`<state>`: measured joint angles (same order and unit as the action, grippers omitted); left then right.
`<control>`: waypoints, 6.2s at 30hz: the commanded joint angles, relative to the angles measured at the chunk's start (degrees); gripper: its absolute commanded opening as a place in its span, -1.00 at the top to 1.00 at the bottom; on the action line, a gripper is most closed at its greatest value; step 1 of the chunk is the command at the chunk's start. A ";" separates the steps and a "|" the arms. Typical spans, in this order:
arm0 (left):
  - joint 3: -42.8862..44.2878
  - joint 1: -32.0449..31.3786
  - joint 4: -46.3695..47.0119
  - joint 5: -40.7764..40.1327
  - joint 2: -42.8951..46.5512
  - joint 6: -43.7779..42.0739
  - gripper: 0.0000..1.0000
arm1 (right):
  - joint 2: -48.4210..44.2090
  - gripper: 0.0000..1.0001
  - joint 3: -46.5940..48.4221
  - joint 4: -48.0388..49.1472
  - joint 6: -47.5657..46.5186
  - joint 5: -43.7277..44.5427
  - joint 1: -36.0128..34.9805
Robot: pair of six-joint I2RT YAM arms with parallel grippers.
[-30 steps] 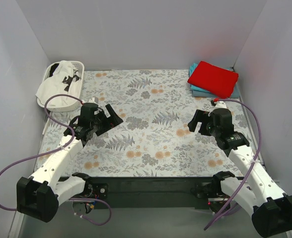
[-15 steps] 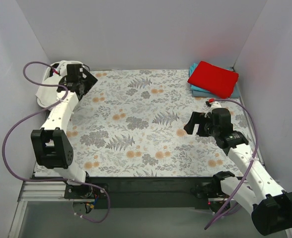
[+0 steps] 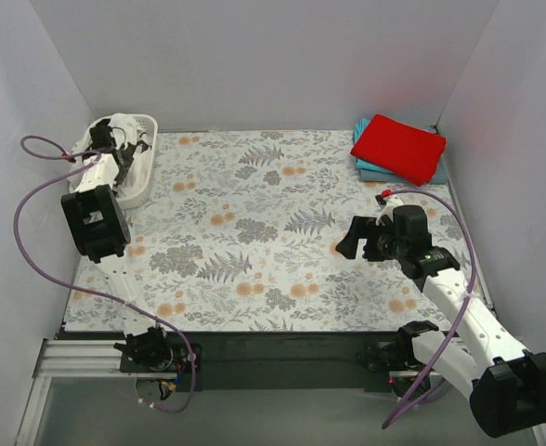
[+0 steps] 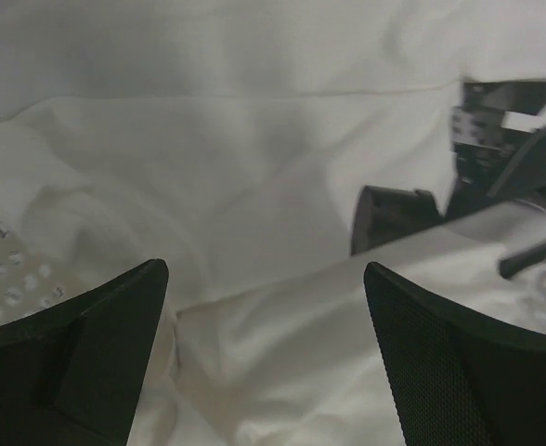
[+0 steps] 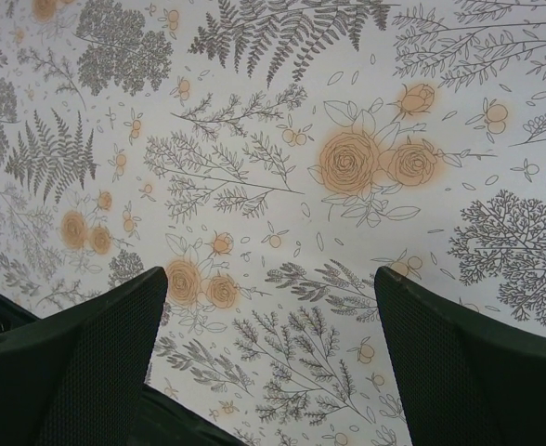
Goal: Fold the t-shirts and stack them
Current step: Grab the tshirt from the pile, then move the tshirt to the center of the board, then flatten the tshirt out
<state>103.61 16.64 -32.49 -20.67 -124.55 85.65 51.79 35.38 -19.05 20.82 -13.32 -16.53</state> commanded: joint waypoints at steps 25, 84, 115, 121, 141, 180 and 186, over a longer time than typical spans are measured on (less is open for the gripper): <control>13.55 2.78 3.92 13.72 6.94 -1.62 1.00 | 2.35 -0.96 -2.42 4.19 -1.22 -3.03 -0.08; -36.62 -35.93 -1.00 5.80 45.15 9.27 -0.13 | 8.49 -0.90 5.05 5.95 0.71 6.11 -2.53; -55.45 -27.28 6.47 15.48 36.67 6.99 0.12 | 56.31 -0.37 41.26 9.38 -11.41 35.37 -23.19; -55.89 -27.28 6.91 15.13 35.87 6.73 0.24 | 58.86 -0.39 42.58 9.20 -12.64 40.21 -23.37; -45.53 -17.27 3.05 18.03 37.44 1.28 1.00 | 52.38 0.97 48.21 -0.28 -12.74 39.88 -13.63; 12.35 5.32 -0.91 46.59 28.02 9.27 1.00 | 24.96 0.97 54.91 5.16 7.31 6.99 19.52; -20.50 6.03 7.86 48.62 42.44 14.01 1.00 | 18.45 0.97 31.20 8.48 11.95 5.33 20.84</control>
<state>98.24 23.81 -26.70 24.75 -86.46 95.55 70.35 76.97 -11.31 29.52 -8.12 3.36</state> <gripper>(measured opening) 0.010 0.031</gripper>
